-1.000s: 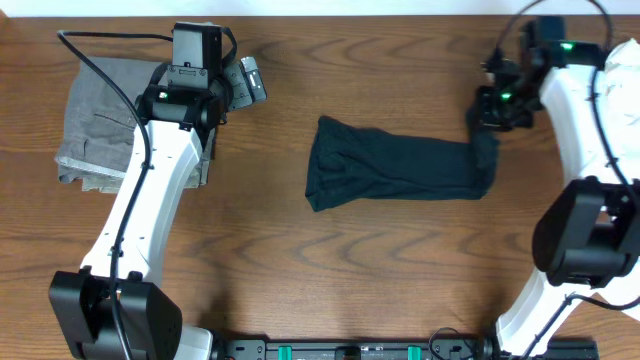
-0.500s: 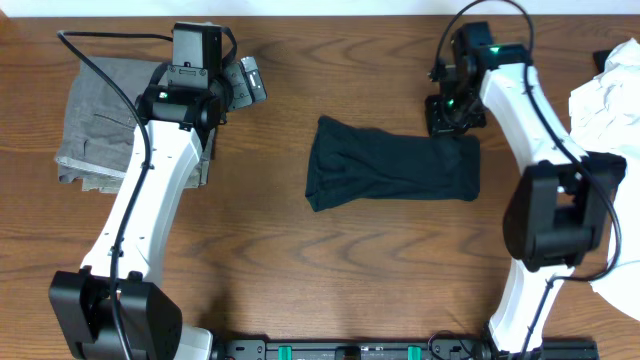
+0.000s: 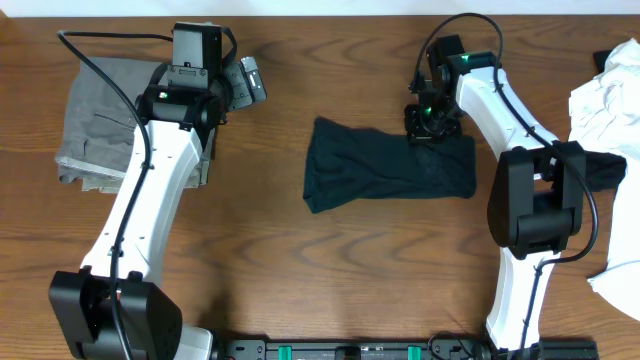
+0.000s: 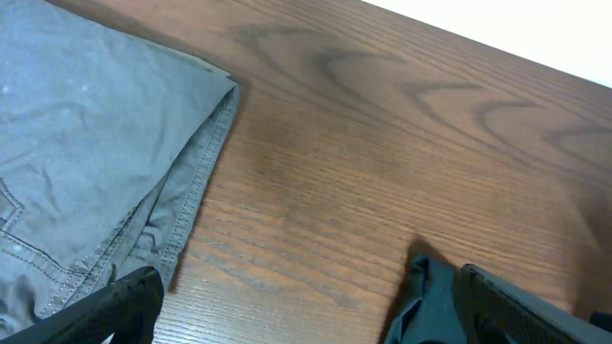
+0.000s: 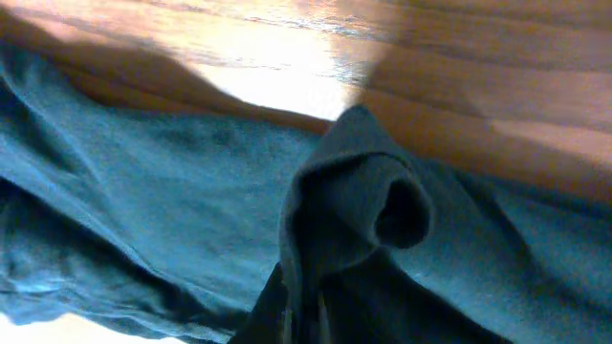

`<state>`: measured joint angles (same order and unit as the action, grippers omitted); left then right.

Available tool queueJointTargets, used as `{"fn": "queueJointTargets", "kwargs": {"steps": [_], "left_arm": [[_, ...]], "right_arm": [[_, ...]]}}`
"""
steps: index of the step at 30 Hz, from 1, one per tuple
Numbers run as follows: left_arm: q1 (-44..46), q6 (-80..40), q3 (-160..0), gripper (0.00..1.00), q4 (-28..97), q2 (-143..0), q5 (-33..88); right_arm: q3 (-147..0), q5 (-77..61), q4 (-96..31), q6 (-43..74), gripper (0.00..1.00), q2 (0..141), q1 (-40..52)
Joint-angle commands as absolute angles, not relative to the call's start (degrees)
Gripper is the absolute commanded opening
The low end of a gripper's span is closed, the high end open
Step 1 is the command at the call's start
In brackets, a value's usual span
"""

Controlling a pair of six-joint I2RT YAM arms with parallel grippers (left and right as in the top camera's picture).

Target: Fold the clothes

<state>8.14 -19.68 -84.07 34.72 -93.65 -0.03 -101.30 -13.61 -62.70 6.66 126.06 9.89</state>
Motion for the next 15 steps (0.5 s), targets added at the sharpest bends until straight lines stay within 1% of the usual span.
{"fn": "queueJointTargets", "kwargs": {"steps": [1,4,6,7,9,11,13,15], "left_arm": [[8.1,-19.8,-84.2,0.98,34.9,-94.0,-0.7],[8.1,-19.8,-84.2,0.98,34.9,-94.0,-0.7],[8.1,-19.8,-84.2,0.98,34.9,-94.0,-0.7],[8.1,-19.8,-84.2,0.98,34.9,-94.0,-0.7],[8.1,-19.8,-84.2,0.98,34.9,-94.0,-0.7],[8.1,-19.8,-84.2,0.98,34.9,-94.0,-0.7],[8.1,-19.8,-84.2,0.98,34.9,-94.0,-0.7],[8.1,-19.8,-84.2,0.98,34.9,-94.0,-0.7]], "right_arm": [[-101.5,-16.6,-62.6,8.6,0.28,126.5,10.4],[-101.5,-18.8,-62.8,8.5,0.46,126.5,10.4],[-101.5,-22.7,-62.7,7.8,0.54,126.5,10.4],[-101.6,-25.1,-62.8,5.9,0.55,126.4,10.2],[-101.8,-30.1,-63.2,0.5,0.55,126.2,9.6],[-102.5,-30.9,-64.3,-0.8,0.52,126.0,8.5],[-102.7,-30.9,-65.3,-1.0,0.47,125.4,6.9],[-102.7,-30.9,-66.5,-1.0,0.37,124.8,5.1]]}}
